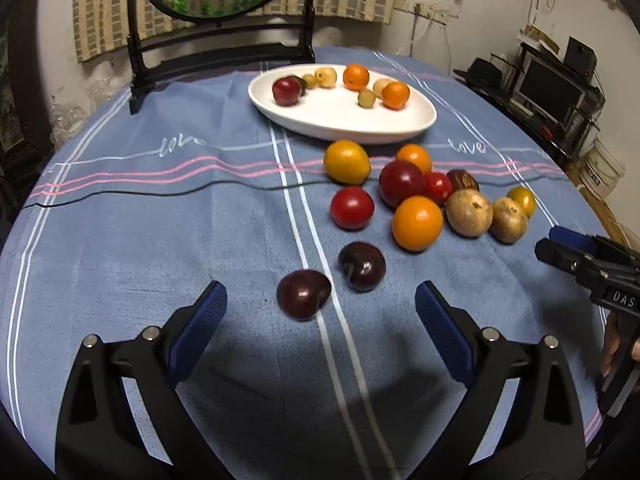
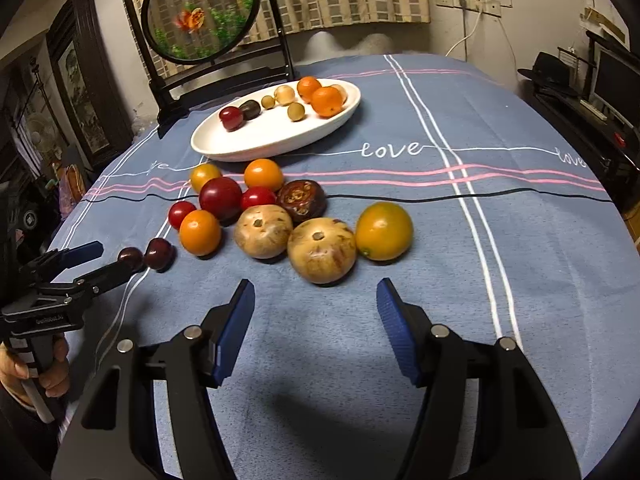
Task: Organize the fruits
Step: 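Withdraw both open tools from the plate back toward the fruit cluster, then grasp a dark plum with the left tool while the right tool grasps the yellow citrus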
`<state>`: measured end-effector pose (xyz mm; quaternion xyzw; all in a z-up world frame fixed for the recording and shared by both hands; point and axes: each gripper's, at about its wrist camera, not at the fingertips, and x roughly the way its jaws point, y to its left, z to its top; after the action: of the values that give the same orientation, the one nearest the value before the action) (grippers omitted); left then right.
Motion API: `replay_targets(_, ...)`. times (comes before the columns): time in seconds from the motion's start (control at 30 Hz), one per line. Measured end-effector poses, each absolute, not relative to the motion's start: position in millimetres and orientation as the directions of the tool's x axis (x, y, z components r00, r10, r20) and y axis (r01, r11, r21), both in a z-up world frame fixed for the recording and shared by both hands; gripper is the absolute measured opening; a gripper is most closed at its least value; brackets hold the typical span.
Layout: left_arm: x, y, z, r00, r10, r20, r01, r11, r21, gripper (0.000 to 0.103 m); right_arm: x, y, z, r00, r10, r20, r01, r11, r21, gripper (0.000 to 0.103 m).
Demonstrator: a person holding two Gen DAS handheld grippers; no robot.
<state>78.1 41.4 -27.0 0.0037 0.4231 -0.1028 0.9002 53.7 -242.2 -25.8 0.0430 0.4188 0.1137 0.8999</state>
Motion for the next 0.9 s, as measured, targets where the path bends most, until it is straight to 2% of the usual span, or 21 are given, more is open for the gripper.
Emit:
replay_targets(0.33, 89, 51, -42, 0.582, -0.154, -0.799, 0.157, 0.985, -0.075, 0.095, 55, -242, -24, 0.619, 0.269, -0.738, -0.182, 0.963, 0.199, 0.064)
replay_targets(0.4, 90, 53, -43, 0.583, -0.155, -0.797, 0.154, 0.985, -0.078, 0.086, 55, -243, -25, 0.615, 0.269, -0.741, -0.181, 0.963, 0.199, 0.064)
replay_targets(0.47, 92, 52, -45, 0.561, -0.167, -0.811, 0.168, 0.982, -0.086, 0.059, 55, -244, -25, 0.615, 0.270, -0.741, -0.179, 0.963, 0.203, 0.064)
replay_targets(0.53, 92, 49, -45, 0.566, -0.138, -0.813, 0.177, 0.983, -0.044, 0.054, 53, -247, -23, 0.616, 0.279, -0.737, -0.179, 0.960, 0.214, 0.064)
replay_targets(0.7, 97, 41, -46, 0.570, -0.113, -0.814, 0.209, 0.978, 0.010, 0.052, 51, -252, -22, 0.620, 0.272, -0.736, -0.172, 0.962, 0.211, 0.064)
replay_targets(0.73, 98, 40, -46, 0.574, -0.112, -0.811, 0.214, 0.977, 0.017, 0.049, 50, -252, -22, 0.619, 0.272, -0.737, -0.169, 0.962, 0.213, 0.064)
replay_targets(0.77, 98, 38, -46, 0.577, -0.116, -0.808, 0.220, 0.975, 0.018, 0.039, 50, -252, -22, 0.618, 0.271, -0.738, -0.168, 0.963, 0.213, 0.064)
replay_targets(0.8, 96, 37, -45, 0.582, -0.127, -0.803, 0.230, 0.973, 0.012, 0.034, 49, -252, -23, 0.618, 0.269, -0.739, -0.168, 0.963, 0.211, 0.064)
replay_targets(0.9, 93, 36, -44, 0.601, -0.120, -0.790, 0.229, 0.973, 0.026, 0.030, 48, -252, -22, 0.620, 0.261, -0.740, -0.168, 0.965, 0.200, 0.064)
